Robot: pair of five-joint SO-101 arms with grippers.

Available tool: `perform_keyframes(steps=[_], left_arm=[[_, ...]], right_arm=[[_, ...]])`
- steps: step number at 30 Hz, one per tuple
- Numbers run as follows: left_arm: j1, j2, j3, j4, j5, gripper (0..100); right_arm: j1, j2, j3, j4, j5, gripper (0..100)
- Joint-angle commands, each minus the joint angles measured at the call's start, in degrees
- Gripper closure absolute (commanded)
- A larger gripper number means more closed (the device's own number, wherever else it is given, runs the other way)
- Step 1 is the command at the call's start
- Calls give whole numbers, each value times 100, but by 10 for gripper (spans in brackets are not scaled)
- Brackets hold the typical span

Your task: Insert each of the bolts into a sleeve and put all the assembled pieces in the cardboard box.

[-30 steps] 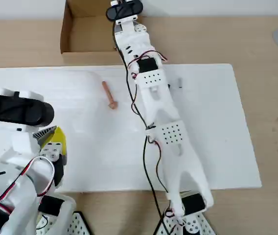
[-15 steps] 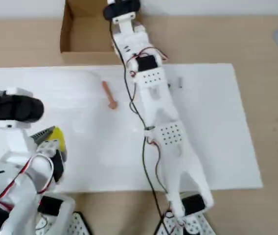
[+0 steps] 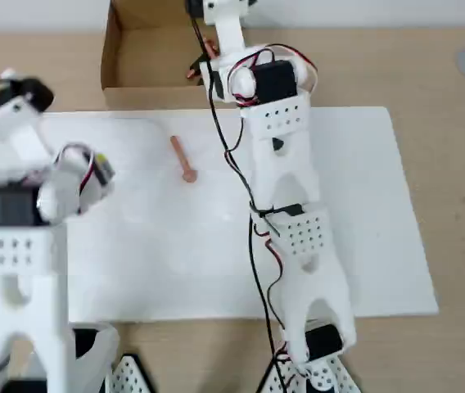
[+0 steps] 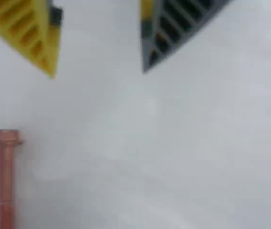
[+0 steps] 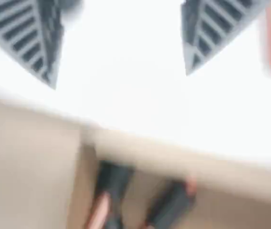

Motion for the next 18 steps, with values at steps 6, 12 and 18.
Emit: perform_keyframes(steps=[6, 12, 18], left_arm=[[844, 2457, -1846, -62, 62, 811], [879, 3908, -2646, 141, 580, 809], [967, 5086, -3516, 132, 668, 810]], right_arm=[[532, -1209, 303, 237, -62, 789], [1007, -2448, 2255, 237, -62, 789], [1121, -3670, 4330, 220, -53, 789]])
